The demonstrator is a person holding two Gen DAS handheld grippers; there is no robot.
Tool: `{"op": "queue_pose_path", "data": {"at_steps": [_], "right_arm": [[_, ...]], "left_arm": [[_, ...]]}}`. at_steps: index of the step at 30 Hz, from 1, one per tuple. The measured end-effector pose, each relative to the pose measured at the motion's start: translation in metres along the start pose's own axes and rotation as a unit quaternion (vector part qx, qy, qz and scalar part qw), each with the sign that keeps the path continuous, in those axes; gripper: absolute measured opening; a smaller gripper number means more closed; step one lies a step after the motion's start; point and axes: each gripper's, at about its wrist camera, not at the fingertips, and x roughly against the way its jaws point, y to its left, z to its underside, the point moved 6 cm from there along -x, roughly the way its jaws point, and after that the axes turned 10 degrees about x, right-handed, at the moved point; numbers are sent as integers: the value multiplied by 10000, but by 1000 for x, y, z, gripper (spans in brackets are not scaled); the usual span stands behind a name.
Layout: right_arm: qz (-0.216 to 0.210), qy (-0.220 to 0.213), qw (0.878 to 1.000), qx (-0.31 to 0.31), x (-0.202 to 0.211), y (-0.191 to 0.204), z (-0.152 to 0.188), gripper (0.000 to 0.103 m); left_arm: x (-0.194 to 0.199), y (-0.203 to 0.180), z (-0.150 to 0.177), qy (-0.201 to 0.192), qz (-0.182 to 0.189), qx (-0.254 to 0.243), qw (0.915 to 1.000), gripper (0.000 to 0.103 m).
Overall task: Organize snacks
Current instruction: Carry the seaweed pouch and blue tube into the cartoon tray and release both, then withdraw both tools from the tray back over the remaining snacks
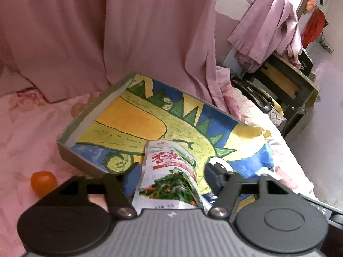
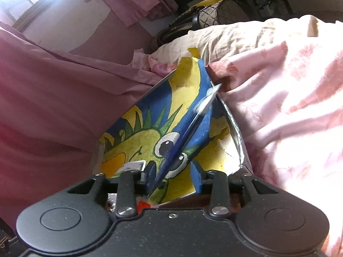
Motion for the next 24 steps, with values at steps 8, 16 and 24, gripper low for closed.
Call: {"op": "queue_pose_path", "data": {"at_steps": [8,16,24], "right_arm": [[-54,-176,9992,353,41,10,-1,75],[65,-612,9919,1109,100,21,6,93],[12,-808,9796,1842,150,38,34,102]], "left_arm": [[51,-10,4,-286,-163,-265,9991,93],[111,-9,20,-677,-344,-421,9962,102],[159,-1,49,-766,-528,-478,9945,103]]}}
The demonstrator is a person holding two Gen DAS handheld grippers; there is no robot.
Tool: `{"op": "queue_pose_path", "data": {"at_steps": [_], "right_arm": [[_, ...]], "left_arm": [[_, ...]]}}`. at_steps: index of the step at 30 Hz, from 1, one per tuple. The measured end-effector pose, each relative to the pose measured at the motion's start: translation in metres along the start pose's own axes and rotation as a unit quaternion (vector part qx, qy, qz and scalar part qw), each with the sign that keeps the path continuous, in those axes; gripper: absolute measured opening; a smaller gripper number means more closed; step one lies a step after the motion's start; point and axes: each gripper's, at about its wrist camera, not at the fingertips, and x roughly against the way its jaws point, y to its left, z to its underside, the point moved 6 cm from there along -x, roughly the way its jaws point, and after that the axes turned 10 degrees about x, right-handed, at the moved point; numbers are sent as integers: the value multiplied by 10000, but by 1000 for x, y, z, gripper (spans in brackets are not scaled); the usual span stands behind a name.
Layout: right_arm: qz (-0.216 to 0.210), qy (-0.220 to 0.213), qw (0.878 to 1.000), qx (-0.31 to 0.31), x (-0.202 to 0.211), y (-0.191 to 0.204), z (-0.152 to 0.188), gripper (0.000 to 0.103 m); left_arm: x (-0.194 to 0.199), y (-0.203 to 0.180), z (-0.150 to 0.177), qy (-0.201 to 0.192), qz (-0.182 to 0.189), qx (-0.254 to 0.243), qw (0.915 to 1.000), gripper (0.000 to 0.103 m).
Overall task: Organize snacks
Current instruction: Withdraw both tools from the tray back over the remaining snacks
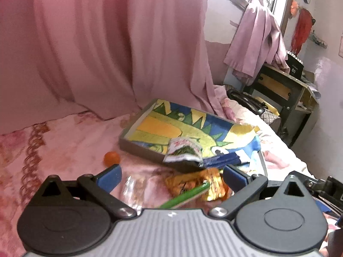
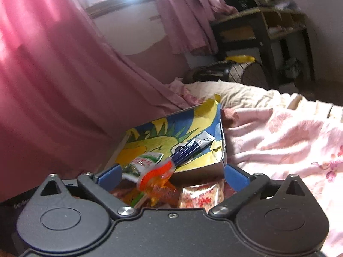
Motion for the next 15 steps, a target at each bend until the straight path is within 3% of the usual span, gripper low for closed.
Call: {"op": "queue_pose_path", "data": {"at_steps": [6,15], "right_arm": [[5,-80,9991,405,32,16,11,102],[-11,11,9988,490,66,22,33,102]], "left_arm": [[28,20,15,61,-217,221,9995,103],[53,41,38,168,-520,274,9981,103]]}}
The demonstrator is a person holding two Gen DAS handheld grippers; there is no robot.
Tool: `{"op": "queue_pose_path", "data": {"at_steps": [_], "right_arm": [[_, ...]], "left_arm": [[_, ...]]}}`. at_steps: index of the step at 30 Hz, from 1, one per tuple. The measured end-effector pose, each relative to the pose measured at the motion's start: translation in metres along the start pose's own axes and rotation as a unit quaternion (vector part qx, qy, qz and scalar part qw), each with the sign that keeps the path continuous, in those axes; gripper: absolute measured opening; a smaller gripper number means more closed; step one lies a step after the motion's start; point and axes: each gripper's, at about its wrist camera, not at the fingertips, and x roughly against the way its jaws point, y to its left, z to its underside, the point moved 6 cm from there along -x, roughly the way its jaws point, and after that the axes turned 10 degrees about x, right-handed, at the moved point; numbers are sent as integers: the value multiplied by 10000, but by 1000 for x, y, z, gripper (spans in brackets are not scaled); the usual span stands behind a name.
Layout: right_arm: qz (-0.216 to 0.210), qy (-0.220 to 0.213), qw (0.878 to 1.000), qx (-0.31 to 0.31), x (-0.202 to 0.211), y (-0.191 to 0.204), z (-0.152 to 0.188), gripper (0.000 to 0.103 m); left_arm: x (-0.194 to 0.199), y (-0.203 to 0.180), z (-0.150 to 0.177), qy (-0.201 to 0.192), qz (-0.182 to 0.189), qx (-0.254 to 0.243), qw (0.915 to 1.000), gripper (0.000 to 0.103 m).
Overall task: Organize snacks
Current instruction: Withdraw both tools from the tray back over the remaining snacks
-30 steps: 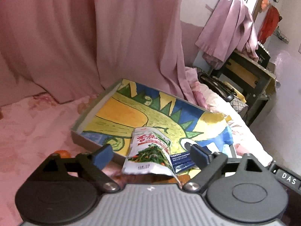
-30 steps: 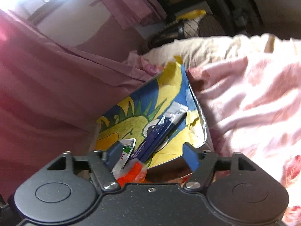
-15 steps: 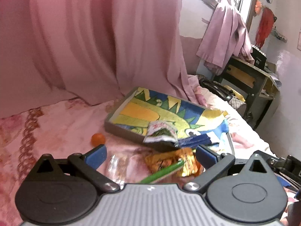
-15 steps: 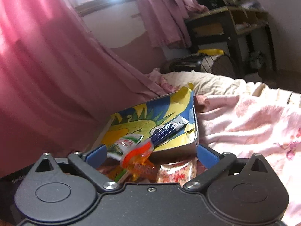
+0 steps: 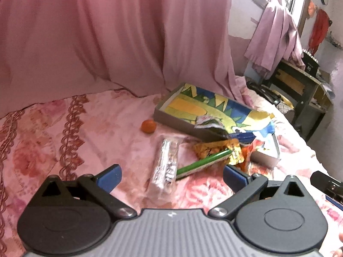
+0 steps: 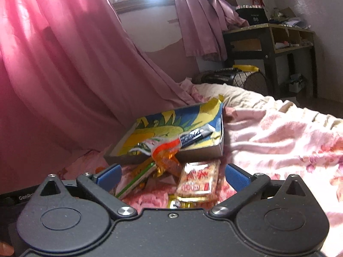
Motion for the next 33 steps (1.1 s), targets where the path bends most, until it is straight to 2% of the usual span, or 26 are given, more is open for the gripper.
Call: {"op": "queue_pose_path", "data": {"at_steps": [7,12,18,21,27,30,33], "right_arm": [[-11,348,9993,-127,5,4,19,102],[-57,715,9972,-191,0,6,32,102],[-87,1273,9916,-198,-13,10,49,102],[-66,1433,9896,-126,-18,13,53,102],[29,1601,9871,-24,-26,16,58,102],[73,1560,9877,39,-28,19,57,102],[107,1557,9877,87,-31,21,58,102]], "left_arm": [[5,6,26,361,-217,-230,9988,103],[5,15,34,561,-416,-141,9975,103],[-1,33,42,900,-1119,7,9896,103],[-6,41,44,1058,-1249,153,9864,103],[-15,52,45,1420,-1369,438,9794,103],[-23,52,45,1559,-1514,297,9756,103],[-29,46,42,1550,-1497,7,9765,103]]}}
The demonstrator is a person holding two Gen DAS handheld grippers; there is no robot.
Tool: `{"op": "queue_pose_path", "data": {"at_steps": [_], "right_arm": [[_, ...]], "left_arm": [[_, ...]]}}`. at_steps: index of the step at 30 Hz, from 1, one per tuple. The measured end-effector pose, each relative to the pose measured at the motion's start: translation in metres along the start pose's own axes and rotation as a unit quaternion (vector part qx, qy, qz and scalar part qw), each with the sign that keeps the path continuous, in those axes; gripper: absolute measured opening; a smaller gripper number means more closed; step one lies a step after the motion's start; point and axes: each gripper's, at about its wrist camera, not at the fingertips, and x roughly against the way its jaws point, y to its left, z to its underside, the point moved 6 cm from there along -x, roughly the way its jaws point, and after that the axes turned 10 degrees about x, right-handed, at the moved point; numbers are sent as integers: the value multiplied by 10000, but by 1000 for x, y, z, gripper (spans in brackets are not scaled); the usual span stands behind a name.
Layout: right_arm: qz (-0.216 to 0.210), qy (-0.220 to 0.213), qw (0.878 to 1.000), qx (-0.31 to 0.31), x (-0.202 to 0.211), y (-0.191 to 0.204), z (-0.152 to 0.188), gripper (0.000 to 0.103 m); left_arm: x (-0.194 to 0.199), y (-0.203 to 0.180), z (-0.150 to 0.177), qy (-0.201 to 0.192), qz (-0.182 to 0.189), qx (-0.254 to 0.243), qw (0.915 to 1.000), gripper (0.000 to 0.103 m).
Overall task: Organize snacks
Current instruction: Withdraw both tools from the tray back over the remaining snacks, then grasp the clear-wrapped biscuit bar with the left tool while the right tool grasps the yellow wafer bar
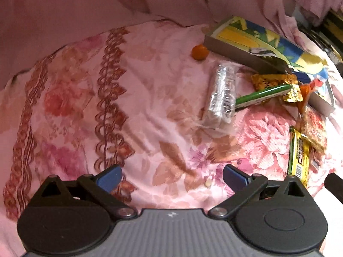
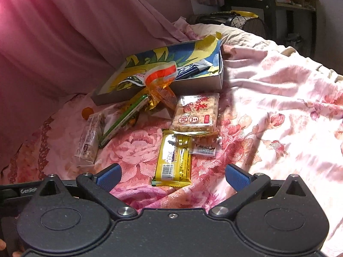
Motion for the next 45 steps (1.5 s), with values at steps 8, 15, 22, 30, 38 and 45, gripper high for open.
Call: {"op": "queue_pose_path", "data": {"at_steps": [8,15,22,30,38,45], "right_arm": [[163,-69,9998,-111,-7,-2,-1,102],[326,71,9993,-158,-30,-4,2,102],[492,240,9970,544,-60,18,4,102],[593,448,9972,-37,-91,4,6,102],[667,401,9966,272,-96,14,6,102],[504,355,9977,290,-94,17,6,83]], "left_arm": [[0,-25,-27,-79,437,-734,9963,103],[-13,-36,-52,-180,720,-1162,9904,103],[-39,-38,-77,-40,1153,-906,9892,103],[-70,-43,-94,-10,1410,-671,9877,102],[-80,-46,-91,-49,1468,-769,9862,91],[-80,-48,-91,-49,1567,-848,9840,79]]}}
